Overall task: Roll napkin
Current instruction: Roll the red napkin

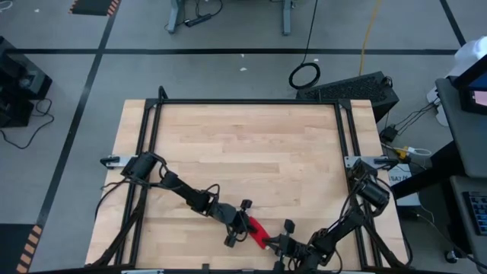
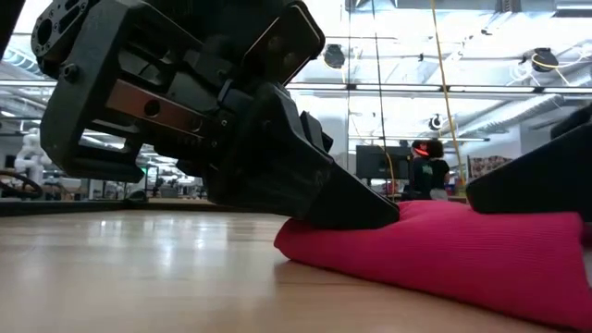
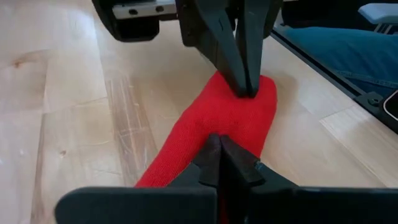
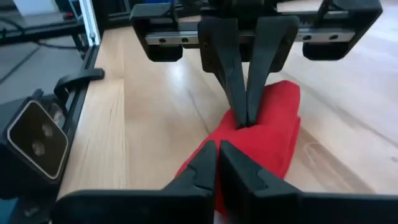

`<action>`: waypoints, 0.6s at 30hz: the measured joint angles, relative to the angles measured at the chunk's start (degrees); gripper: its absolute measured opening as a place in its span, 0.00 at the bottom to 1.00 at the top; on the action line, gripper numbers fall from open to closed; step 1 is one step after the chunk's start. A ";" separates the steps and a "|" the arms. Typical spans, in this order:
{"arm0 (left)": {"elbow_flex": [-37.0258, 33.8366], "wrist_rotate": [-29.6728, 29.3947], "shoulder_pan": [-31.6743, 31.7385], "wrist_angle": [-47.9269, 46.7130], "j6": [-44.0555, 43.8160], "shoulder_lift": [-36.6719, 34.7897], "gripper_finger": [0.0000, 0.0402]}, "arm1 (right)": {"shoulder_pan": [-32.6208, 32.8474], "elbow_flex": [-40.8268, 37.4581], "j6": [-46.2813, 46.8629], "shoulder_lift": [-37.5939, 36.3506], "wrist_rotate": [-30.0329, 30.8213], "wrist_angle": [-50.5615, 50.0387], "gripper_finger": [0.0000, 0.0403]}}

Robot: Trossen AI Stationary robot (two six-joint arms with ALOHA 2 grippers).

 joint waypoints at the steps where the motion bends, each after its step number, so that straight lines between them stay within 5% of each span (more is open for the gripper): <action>1: 0.00 0.14 0.02 -0.02 -0.02 0.00 0.02 | -0.06 0.07 0.99 0.27 0.00 0.01 0.03; 9: -0.16 0.84 0.02 -2.14 -0.03 -2.14 0.03 | -0.05 0.11 2.36 0.74 -0.72 -0.64 0.01; 18: -0.20 0.96 0.00 -4.64 0.54 -6.82 0.18 | -0.15 0.11 3.24 0.78 -1.18 -1.13 0.00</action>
